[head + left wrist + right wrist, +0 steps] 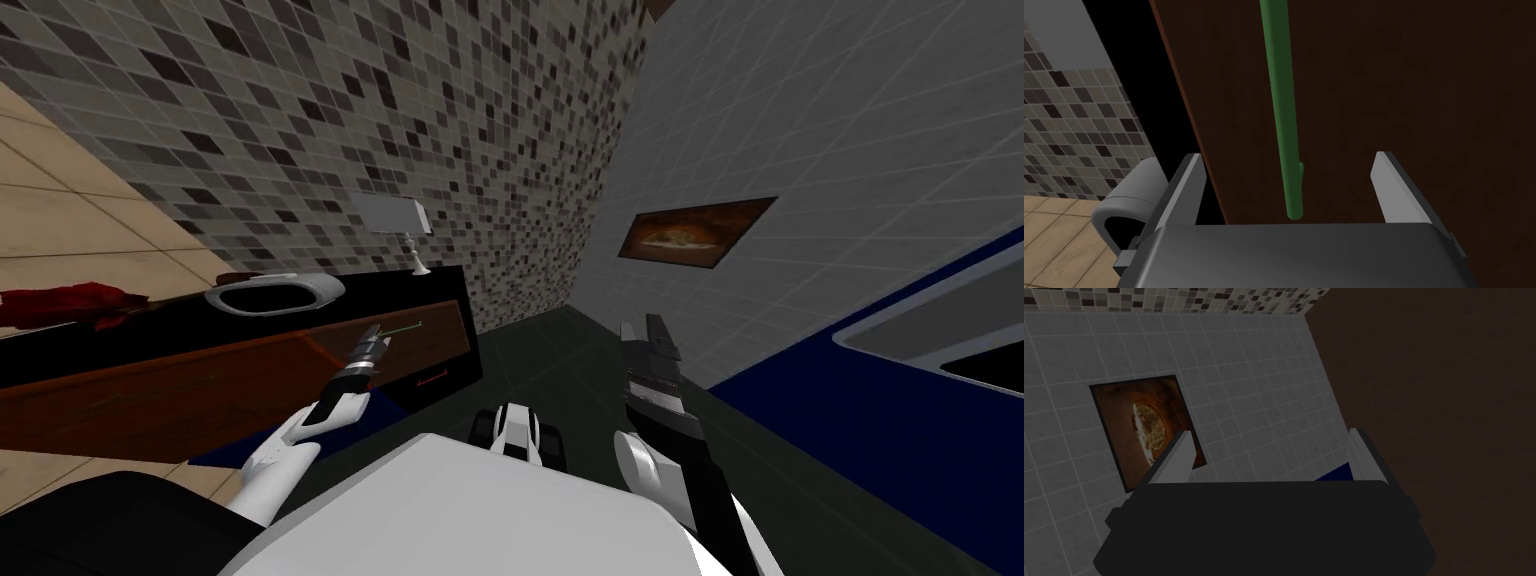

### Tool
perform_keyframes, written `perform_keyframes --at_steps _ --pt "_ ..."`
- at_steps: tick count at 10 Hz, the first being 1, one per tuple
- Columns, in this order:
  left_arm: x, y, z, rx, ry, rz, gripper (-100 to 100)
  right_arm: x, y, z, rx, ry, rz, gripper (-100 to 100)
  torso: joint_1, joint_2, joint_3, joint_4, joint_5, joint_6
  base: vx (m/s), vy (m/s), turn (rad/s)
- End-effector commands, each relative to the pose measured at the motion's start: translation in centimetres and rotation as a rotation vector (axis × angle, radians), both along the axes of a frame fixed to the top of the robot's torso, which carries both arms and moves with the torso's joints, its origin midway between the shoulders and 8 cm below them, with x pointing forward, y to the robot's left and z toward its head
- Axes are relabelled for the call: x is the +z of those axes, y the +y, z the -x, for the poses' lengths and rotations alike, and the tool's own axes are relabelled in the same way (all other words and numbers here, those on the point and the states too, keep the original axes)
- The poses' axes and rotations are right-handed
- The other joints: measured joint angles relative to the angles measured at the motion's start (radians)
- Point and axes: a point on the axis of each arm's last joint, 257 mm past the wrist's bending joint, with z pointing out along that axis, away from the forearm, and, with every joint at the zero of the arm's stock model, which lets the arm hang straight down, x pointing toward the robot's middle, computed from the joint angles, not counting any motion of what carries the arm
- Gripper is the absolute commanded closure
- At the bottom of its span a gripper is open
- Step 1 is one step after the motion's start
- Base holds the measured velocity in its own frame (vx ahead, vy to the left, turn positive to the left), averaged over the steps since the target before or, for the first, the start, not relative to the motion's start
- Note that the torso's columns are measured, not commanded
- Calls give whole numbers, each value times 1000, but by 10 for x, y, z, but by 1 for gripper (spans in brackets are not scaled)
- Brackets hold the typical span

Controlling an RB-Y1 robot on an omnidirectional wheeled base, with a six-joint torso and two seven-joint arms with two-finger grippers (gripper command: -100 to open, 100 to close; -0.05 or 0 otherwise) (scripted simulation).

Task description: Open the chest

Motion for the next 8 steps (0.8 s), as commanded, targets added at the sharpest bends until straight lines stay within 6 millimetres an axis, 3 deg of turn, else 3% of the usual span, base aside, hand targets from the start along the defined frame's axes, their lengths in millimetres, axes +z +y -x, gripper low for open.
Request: perform_keyframes --at_steps 1,2,3,4,5,6,7,8 --pt "-13 -27 -12 -44 17 2 100 0 0 0 0 0 0 0 3 -1 0 0 1 1 16 64 370" --pt "-17 -54 -26 -77 27 -7 100 0 0 0 0 0 0 0 7 -2 -1 -1 2 0 46 128 406" --pt "-27 -67 -32 -102 38 6 100 0 0 0 0 1 1 0 7 -4 -2 -1 3 1 56 143 327" --pt "-27 -67 -32 -102 38 6 100 0 0 0 0 1 1 0 4 -3 -2 -1 1 2 30 91 111" --pt "-37 -100 -47 -145 57 7 100 0 0 0 0 0 0 0 -3 0 0 0 -1 2 11 95 366" --pt "-37 -107 -50 -160 53 9 100 0 0 0 0 0 1 0 -3 2 1 1 -1 0 13 72 205" --pt "-48 -138 -62 -194 71 12 100 0 0 0 0 0 0 0 -4 1 1 1 -1 2 52 87 312" --pt "-46 -148 -67 -216 66 12 100 0 0 0 0 0 0 0 -1 -2 -1 0 0 1 44 71 194"
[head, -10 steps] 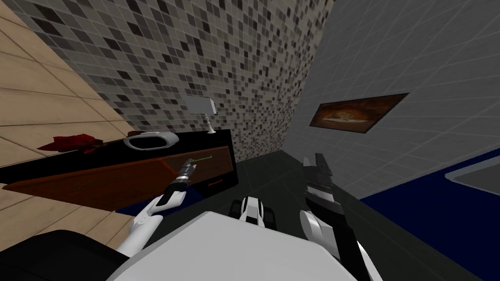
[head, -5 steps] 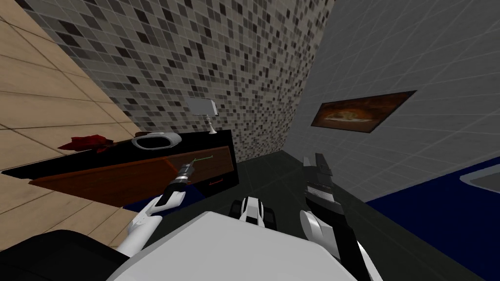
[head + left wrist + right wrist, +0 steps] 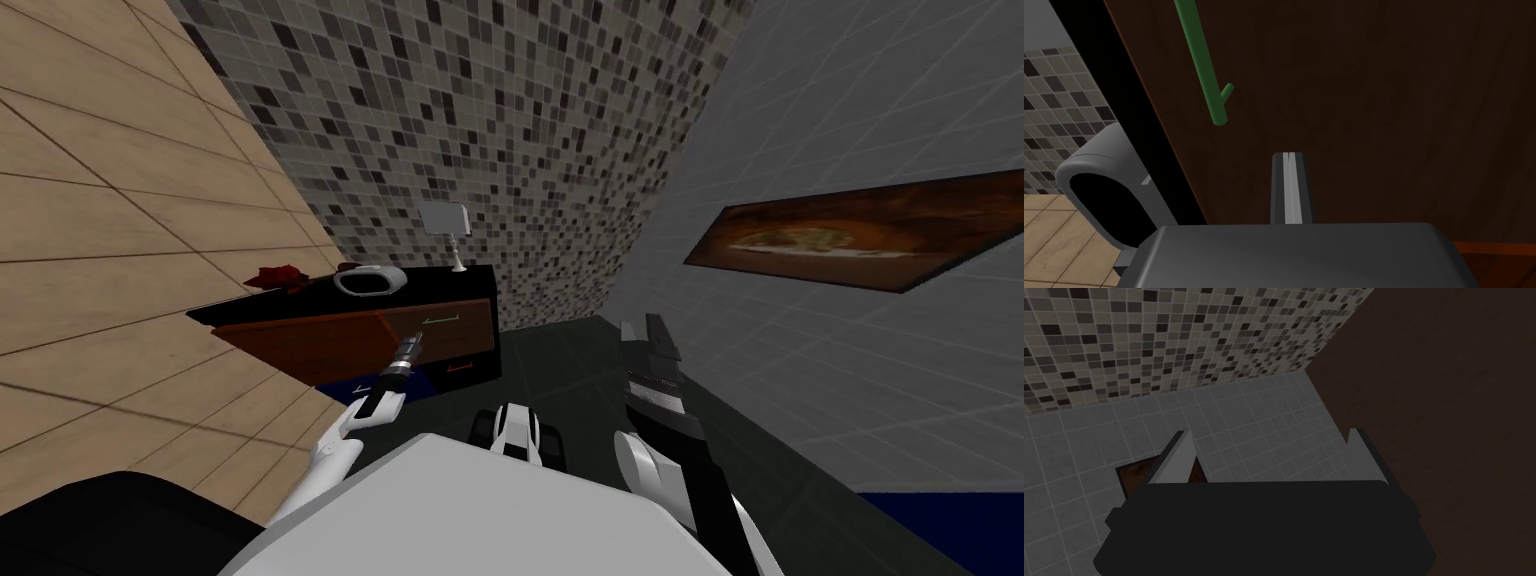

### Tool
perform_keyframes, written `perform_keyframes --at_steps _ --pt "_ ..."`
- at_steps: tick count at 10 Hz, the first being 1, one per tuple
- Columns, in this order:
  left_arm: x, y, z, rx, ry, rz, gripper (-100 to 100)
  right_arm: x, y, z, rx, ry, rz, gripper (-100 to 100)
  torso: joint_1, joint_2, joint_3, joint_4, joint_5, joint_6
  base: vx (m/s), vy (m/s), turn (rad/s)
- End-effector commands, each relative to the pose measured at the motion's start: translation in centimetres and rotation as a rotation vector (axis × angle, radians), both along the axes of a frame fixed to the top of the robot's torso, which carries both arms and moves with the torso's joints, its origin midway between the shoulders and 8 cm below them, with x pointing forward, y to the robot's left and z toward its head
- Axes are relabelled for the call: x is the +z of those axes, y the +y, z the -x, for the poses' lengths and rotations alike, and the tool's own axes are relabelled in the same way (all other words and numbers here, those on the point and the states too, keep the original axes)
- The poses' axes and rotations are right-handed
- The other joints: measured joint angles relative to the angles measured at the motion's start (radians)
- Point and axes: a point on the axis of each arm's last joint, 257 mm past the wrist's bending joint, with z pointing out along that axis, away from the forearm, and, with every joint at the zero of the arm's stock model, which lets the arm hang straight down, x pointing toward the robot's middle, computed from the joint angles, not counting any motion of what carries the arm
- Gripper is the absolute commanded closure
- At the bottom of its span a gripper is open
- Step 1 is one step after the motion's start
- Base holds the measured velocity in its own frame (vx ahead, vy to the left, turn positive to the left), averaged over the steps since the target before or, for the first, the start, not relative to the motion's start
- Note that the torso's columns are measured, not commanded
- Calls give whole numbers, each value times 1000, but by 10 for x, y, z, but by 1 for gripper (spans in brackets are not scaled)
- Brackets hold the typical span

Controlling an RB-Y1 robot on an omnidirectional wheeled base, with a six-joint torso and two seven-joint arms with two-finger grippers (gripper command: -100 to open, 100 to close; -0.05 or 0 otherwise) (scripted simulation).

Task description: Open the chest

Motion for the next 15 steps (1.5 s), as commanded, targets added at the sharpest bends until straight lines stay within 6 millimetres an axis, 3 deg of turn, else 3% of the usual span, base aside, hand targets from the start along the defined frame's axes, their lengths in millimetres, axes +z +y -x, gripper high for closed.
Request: perform_keyframes --at_steps 1,2,3,4,5,6,7,8,10,11,12,13,14,15 --pt "-2 -56 -24 -75 14 -2 100 0 0 0 0 0 0 0 0 0 0 0 0 1 24 93 405" --pt "2 -68 -29 -99 3 -1 100 0 0 0 0 0 0 0 2 1 1 0 1 -1 34 80 167" --pt "-2 -99 -38 -131 11 -2 100 0 0 0 0 0 0 0 1 2 1 0 0 1 71 117 301" --pt "3 -111 -42 -155 -1 -1 100 0 0 0 0 0 0 0 2 0 0 0 1 0 56 86 234" --pt "3 -141 -50 -184 1 -3 100 0 0 0 0 0 0 0 0 1 0 0 0 1 45 82 409" --pt "8 -154 -53 -209 -11 0 100 0 0 0 0 0 0 0 0 2 1 0 0 0 44 65 154" --pt "8 -154 -53 -209 -11 0 100 0 0 0 0 0 0 0 -1 2 1 1 0 1 21 32 -55" --pt "7 -188 -60 -245 -8 1 100 0 0 0 0 0 0 0 -2 3 2 1 0 1 35 72 324" --pt "16 -197 -62 -260 -26 -1 100 0 0 0 0 0 0 0 1 1 0 0 1 1 40 46 114" --pt "25 -232 -69 -298 -40 -2 100 0 0 0 0 0 0 0 -1 2 1 0 0 1 55 62 397" --pt "28 -238 -69 -309 -48 -1 100 0 0 0 0 0 0 0 1 0 0 0 0 -1 54 61 215" --pt "35 -268 -74 -335 -55 -3 100 0 0 0 0 0 0 0 1 1 0 0 1 1 73 88 358" --pt "44 -278 -74 -355 -74 -2 100 0 0 0 0 0 0 0 2 0 0 0 1 0 66 69 156" --pt "41 -268 -74 -342 -66 -4 100 0 0 0 0 0 0 0 1 1 0 0 0 1 24 26 -2"
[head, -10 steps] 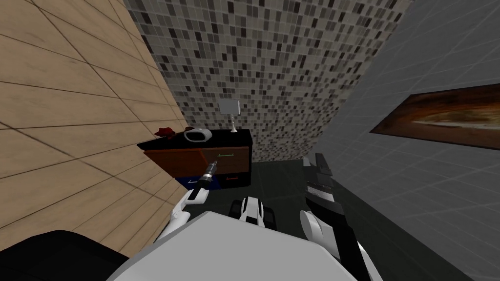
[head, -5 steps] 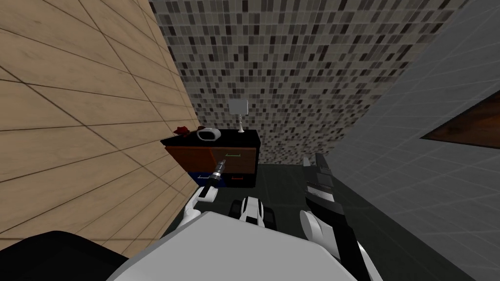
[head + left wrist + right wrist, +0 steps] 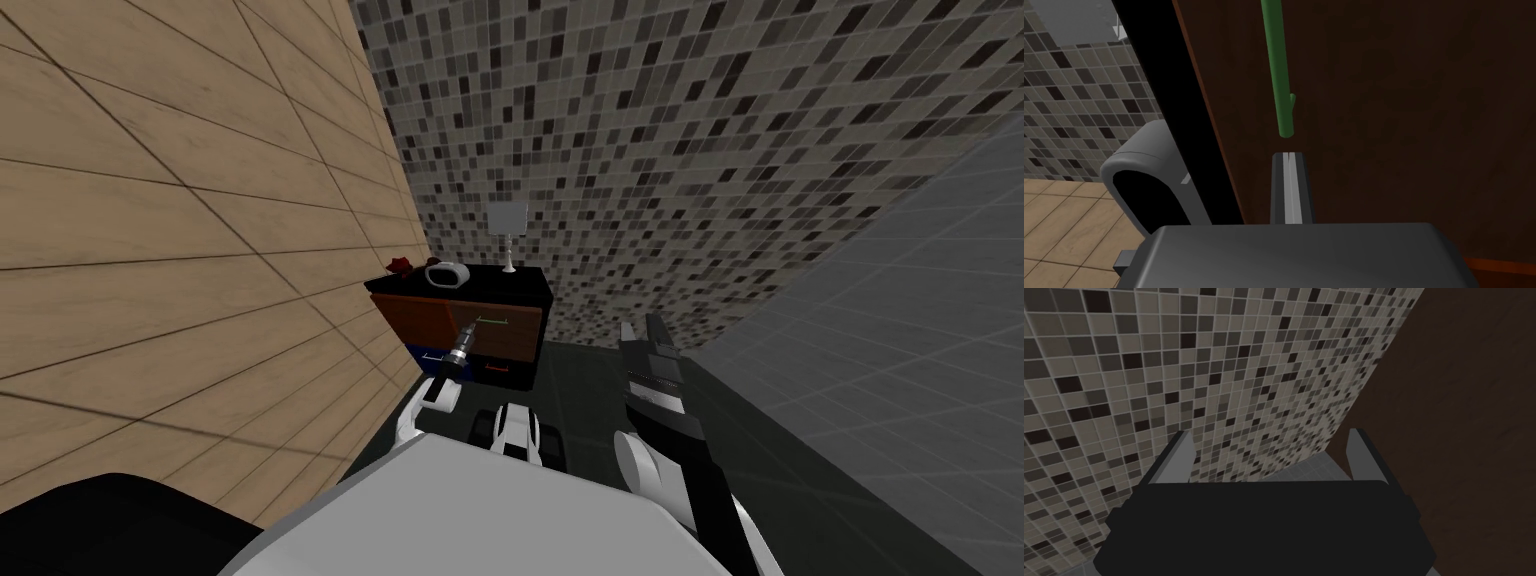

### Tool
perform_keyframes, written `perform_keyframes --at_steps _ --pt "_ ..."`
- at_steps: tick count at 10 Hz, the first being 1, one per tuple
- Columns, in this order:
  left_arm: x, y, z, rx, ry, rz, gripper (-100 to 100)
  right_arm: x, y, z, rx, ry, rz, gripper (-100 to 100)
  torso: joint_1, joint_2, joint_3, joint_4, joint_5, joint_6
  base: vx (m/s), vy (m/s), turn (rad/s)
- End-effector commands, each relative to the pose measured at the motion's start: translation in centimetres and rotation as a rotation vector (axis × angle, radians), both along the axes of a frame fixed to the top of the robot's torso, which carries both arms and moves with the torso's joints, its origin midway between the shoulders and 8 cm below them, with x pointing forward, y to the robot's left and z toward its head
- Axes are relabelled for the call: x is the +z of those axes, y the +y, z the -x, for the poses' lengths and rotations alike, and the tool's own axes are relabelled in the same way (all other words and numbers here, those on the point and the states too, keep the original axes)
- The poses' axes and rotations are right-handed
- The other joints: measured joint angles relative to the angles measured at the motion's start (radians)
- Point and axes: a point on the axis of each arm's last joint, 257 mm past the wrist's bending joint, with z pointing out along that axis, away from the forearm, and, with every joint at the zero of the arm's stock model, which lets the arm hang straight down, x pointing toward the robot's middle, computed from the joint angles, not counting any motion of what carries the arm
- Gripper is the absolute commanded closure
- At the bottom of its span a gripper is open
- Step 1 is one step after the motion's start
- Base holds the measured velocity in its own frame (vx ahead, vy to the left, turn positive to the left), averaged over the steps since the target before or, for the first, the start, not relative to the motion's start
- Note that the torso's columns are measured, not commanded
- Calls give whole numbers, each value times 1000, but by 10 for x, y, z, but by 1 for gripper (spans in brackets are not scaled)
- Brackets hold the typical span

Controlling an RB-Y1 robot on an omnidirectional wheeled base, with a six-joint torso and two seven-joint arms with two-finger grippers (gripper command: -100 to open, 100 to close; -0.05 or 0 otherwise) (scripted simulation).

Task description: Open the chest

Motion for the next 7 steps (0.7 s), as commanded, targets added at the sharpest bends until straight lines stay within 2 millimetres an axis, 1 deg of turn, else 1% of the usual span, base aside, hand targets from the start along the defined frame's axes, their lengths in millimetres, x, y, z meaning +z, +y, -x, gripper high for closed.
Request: perform_keyframes --at_steps 1,2,3,5,6,7 --pt "7 -3 -1 -4 -9 16 -100 0 0 0 0 0 0 0 -2 2 2 1 -1 0 37 -85 -7" --pt "8 -4 -1 -6 -11 17 -100 0 0 0 0 0 0 0 -8 1 1 1 -2 0 36 -138 2" --pt "7 -3 -1 -4 -9 14 -100 0 0 0 0 0 -1 0 -7 1 1 0 -2 -1 12 -63 5" --pt "17 -1 -1 -1 -9 14 -100 0 0 0 0 0 0 0 5 -1 -1 0 1 -1 74 -15 -19" --pt "14 -2 -1 -2 -11 14 -100 0 0 0 0 0 0 0 4 -3 -2 -1 1 -1 44 -1 -2" --pt "7 -4 -1 -5 -9 15 100 0 0 0 0 0 0 0 2 0 0 0 1 -1 -51 9 30"
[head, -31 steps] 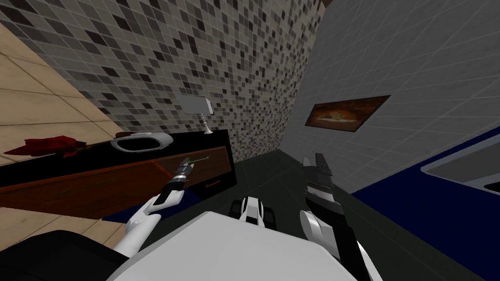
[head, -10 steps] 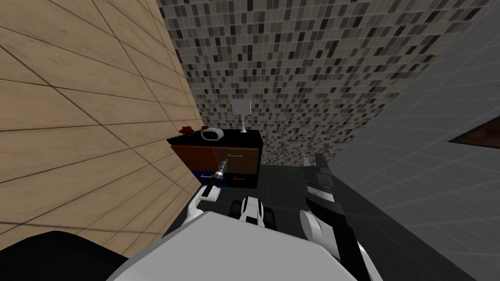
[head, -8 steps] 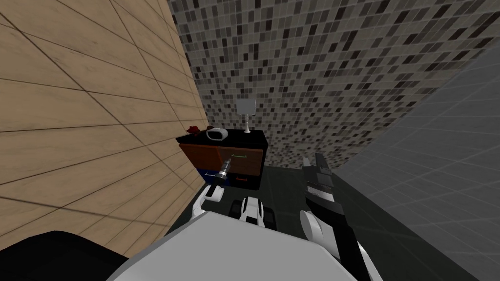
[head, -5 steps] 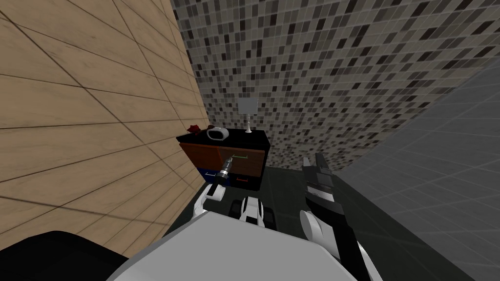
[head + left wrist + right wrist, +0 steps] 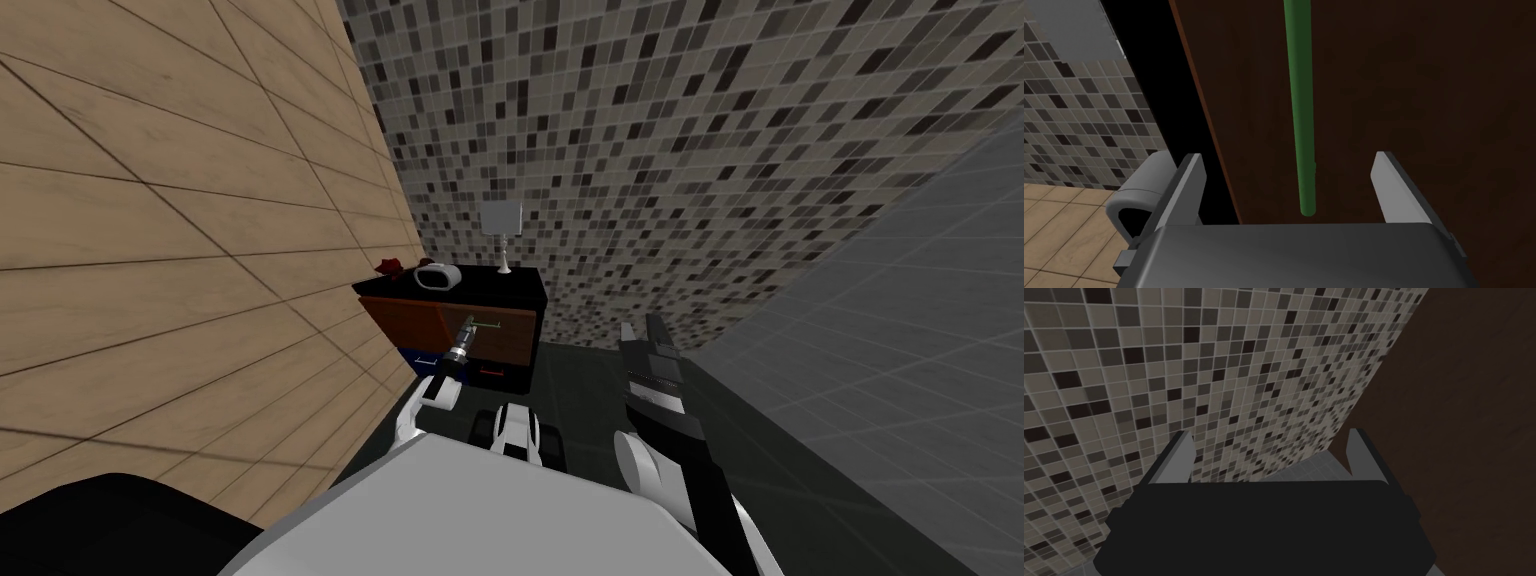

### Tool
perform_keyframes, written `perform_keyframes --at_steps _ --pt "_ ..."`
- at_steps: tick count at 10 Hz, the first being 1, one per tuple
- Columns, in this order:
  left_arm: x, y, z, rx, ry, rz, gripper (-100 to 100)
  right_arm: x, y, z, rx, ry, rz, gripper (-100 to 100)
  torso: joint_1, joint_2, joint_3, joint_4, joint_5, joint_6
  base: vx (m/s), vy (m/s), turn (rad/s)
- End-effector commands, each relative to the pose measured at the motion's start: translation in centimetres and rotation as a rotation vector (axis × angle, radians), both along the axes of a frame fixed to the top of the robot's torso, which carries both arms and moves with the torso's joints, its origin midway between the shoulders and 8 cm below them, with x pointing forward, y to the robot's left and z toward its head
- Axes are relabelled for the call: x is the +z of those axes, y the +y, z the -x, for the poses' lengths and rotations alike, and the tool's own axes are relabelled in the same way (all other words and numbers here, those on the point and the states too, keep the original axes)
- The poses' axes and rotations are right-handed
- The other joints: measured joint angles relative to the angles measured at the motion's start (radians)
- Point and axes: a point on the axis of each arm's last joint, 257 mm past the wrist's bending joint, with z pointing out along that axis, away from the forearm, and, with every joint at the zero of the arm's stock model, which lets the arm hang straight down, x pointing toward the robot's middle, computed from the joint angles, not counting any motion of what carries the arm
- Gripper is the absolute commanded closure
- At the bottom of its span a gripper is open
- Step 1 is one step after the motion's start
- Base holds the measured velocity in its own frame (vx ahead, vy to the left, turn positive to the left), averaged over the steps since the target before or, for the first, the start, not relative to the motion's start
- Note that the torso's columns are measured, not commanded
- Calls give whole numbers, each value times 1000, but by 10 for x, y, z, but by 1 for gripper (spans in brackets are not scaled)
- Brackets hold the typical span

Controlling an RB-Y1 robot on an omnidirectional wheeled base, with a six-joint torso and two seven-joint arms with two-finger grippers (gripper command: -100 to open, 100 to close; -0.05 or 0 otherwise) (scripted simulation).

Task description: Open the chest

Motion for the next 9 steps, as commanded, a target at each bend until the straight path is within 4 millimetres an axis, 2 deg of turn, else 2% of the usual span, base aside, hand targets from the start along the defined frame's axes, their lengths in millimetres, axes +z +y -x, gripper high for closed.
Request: perform_keyframes --at_steps 1,5,6,9 --pt "-6 -1 1 -1 3 1 100 0 0 0 0 0 0 0 -1 5 3 2 0 0 -32 5 2" --pt "7 -3 10 -11 -8 -2 100 0 0 0 0 0 0 0 -5 8 5 5 -3 0 -164 -15 18" --pt "-2 -3 9 -6 10 0 100 0 0 0 0 0 0 0 -5 6 4 6 -4 0 -79 -3 0" --pt "2 -5 17 -14 6 -1 100 0 0 0 0 0 0 0 -4 5 3 3 -3 0 -147 -2 19"
